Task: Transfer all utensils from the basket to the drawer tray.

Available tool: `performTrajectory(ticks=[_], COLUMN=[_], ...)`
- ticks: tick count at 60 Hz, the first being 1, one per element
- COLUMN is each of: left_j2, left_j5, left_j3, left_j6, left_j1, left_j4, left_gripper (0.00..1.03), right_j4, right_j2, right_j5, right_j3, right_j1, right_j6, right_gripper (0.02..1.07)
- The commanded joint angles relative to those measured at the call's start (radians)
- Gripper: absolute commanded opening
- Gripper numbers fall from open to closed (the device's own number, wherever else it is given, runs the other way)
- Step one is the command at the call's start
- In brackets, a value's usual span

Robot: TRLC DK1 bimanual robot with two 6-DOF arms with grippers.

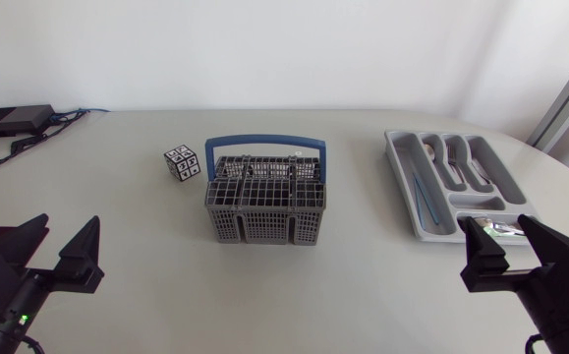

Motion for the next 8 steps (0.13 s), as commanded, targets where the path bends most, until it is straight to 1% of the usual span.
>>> performTrajectory(ticks=[1, 8], left_j2=[-0.006, -0.006], left_j5=[0.002, 0.002], left_j3=[-0.042, -0.042], left_j6=[-0.025, -0.025], left_j1=[0.007, 0.007], left_j4=[-0.002, -0.002], left_gripper=[0.99, 0.99], right_j4=[0.018, 0.018], right_j2=[-0.004, -0.004], right_j5=[-0.001, -0.001], right_j3=[-0.019, -0.019], right_j1=[-0.004, -0.004], right_j6=[0.028, 0.028], right_gripper=[1.02, 1.02])
